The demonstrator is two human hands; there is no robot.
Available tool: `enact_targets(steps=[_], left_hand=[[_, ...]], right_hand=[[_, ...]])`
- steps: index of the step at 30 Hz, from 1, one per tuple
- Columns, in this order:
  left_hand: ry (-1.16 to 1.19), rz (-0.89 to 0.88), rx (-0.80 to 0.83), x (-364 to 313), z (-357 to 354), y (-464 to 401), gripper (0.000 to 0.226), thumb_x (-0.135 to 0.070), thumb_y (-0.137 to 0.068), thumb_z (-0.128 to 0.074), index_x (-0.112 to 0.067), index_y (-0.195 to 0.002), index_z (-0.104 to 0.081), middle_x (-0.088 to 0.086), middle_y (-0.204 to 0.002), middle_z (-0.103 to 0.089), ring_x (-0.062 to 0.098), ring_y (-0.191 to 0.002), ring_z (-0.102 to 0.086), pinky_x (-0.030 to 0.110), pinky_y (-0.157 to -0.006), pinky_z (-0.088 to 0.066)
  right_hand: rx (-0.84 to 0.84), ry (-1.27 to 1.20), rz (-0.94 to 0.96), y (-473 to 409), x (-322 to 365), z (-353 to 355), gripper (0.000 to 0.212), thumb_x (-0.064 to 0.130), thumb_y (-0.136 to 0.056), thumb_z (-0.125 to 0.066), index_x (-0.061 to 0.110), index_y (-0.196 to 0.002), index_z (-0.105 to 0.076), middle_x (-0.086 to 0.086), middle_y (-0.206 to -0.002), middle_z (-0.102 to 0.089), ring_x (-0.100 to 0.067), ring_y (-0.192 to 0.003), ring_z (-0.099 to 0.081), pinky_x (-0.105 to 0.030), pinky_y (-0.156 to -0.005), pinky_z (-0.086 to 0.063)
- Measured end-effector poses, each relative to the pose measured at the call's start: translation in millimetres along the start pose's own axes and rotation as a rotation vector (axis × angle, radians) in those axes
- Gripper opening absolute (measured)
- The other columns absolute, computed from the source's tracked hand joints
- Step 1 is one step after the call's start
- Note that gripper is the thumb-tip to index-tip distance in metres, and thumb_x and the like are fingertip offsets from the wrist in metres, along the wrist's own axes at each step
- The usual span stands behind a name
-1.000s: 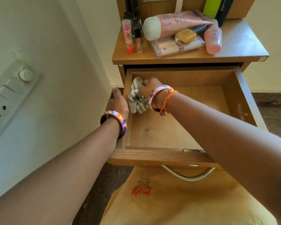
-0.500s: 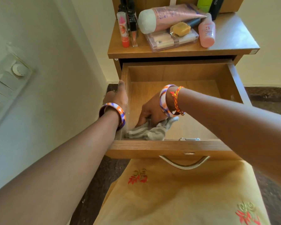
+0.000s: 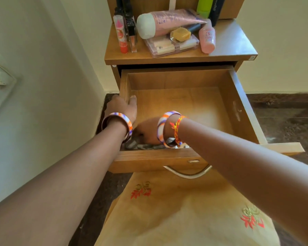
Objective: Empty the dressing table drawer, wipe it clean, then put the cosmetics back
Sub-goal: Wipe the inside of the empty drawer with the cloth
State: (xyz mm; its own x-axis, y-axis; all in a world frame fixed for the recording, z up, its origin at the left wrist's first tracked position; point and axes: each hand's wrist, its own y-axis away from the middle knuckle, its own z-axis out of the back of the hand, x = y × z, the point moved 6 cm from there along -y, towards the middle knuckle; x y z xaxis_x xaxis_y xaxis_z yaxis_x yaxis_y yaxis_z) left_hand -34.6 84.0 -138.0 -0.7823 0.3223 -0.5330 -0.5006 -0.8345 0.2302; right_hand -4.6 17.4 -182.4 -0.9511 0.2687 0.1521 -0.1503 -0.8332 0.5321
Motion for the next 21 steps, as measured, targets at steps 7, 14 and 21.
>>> enact_targets(steps=[7, 14, 21], left_hand=[[-0.174, -0.085, 0.006, -0.9, -3.1, 3.6, 0.036, -0.006, -0.09, -0.049, 0.003, -0.124, -0.04, 0.023, -0.119, -0.054, 0.038, -0.105, -0.057, 0.04, -0.082, -0.048], [-0.192, -0.089, -0.013, 3.7, -4.9, 0.5, 0.039, -0.002, -0.088, -0.05, 0.006, -0.125, -0.038, 0.024, -0.115, -0.056, 0.04, -0.1, -0.059, 0.041, -0.076, -0.048], [-0.211, -0.101, -0.027, 4.1, -4.2, 1.0, 0.036, -0.002, -0.09, -0.049, 0.005, -0.124, -0.039, 0.025, -0.114, -0.055, 0.044, -0.1, -0.058, 0.046, -0.084, -0.05]], right_hand=[[0.185, 0.198, -0.382, 94.3, -61.8, -10.8, 0.013, 0.016, -0.089, -0.052, 0.013, -0.091, -0.065, 0.001, -0.09, -0.066, -0.025, -0.087, -0.064, -0.029, -0.076, -0.054], [0.244, 0.395, -0.668, 147.9, -103.0, -12.1, 0.026, 0.016, -0.089, -0.058, 0.012, -0.114, -0.061, -0.007, -0.116, -0.062, -0.031, -0.11, -0.059, -0.036, -0.083, -0.052], [-0.17, 0.632, -0.826, 95.4, -159.5, 17.5, 0.031, 0.012, -0.093, -0.045, 0.007, -0.119, -0.062, -0.014, -0.126, -0.056, -0.032, -0.115, -0.05, -0.039, -0.087, -0.048]])
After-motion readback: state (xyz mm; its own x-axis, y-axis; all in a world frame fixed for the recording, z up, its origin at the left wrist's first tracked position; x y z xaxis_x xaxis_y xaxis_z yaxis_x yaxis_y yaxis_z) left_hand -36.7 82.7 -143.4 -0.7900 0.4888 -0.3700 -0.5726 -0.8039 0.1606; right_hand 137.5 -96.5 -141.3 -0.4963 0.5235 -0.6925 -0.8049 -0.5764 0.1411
